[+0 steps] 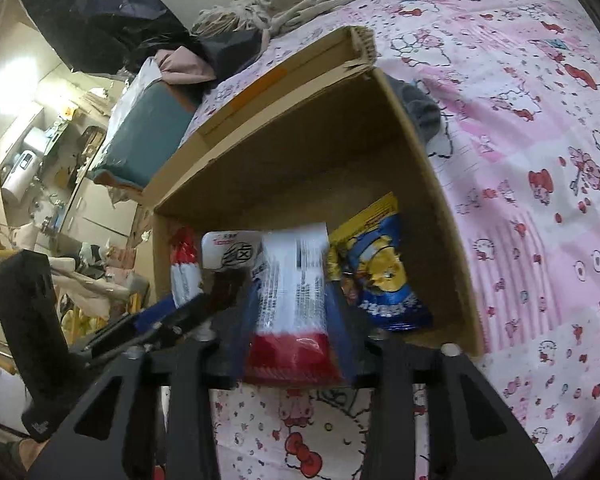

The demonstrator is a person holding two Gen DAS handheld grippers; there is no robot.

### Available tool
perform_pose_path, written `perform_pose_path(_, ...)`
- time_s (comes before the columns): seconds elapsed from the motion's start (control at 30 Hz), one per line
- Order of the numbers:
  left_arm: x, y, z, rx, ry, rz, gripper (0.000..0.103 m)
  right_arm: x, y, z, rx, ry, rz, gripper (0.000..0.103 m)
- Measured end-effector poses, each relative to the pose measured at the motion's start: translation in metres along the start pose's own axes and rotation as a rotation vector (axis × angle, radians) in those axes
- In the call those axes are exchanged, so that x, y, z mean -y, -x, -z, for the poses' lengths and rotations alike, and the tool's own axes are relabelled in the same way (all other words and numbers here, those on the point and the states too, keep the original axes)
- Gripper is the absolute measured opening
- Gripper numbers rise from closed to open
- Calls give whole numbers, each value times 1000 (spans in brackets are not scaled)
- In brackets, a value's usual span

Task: Organize snacks
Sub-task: 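Carry both red-and-white bars into the box and open both grippers, then lift both open grippers out of the box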

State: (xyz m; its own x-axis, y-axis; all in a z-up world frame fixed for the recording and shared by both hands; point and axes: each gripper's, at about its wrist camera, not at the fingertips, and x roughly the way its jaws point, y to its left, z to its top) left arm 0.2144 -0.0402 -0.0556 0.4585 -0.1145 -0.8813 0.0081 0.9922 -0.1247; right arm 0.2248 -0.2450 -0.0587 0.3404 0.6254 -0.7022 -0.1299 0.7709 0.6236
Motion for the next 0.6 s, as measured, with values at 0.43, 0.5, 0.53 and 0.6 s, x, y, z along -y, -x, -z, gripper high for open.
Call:
perform_pose_path(0.43, -15, 18, -2, 60, 46, -12, 89, 6, 13, -4, 44, -28, 14, 77)
perform_pose_path(0.5, -16, 18, -1, 55, 49, -15, 89, 6, 15, -4, 50, -30, 15, 77)
perform_pose_path(0.53, -17, 19, 0, 53, 51, -15, 89, 5, 16, -3, 52, -31, 16, 77)
perform_pose_path(0.6, -19, 22, 2, 58, 55, -14, 89, 5, 18, -3, 60, -33, 16, 77)
